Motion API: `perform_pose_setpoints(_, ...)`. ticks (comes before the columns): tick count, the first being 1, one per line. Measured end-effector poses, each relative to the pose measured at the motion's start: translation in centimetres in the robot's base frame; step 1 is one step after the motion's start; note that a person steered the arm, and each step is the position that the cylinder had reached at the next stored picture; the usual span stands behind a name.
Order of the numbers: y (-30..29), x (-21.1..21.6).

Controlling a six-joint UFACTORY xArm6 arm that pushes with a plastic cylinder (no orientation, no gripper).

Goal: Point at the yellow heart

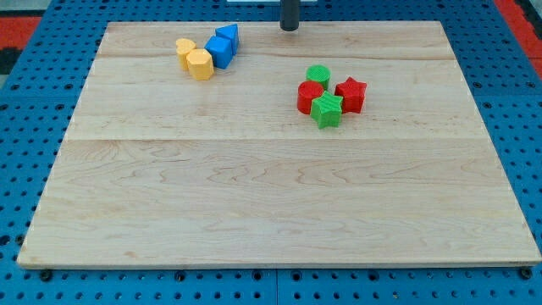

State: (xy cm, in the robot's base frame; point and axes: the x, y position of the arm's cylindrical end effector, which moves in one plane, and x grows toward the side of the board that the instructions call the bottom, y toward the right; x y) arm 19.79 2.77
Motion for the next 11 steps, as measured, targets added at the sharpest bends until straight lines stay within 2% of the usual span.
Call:
perform_pose_setpoints(1, -1.1, 0.0)
perform_pose_setpoints(3, -10.0, -0.3)
perform_pose_setpoints(4, -10.4, -0.3)
perform_pose_setpoints(6, -17.5, -0.4)
perform_pose_setpoints(7, -17.5, -0.1)
perform_pose_setpoints(8, -17.0, 2.5)
perform_pose_setpoints(10, -16.3, 2.6)
perform_pose_setpoints(11, -12.5, 2.6)
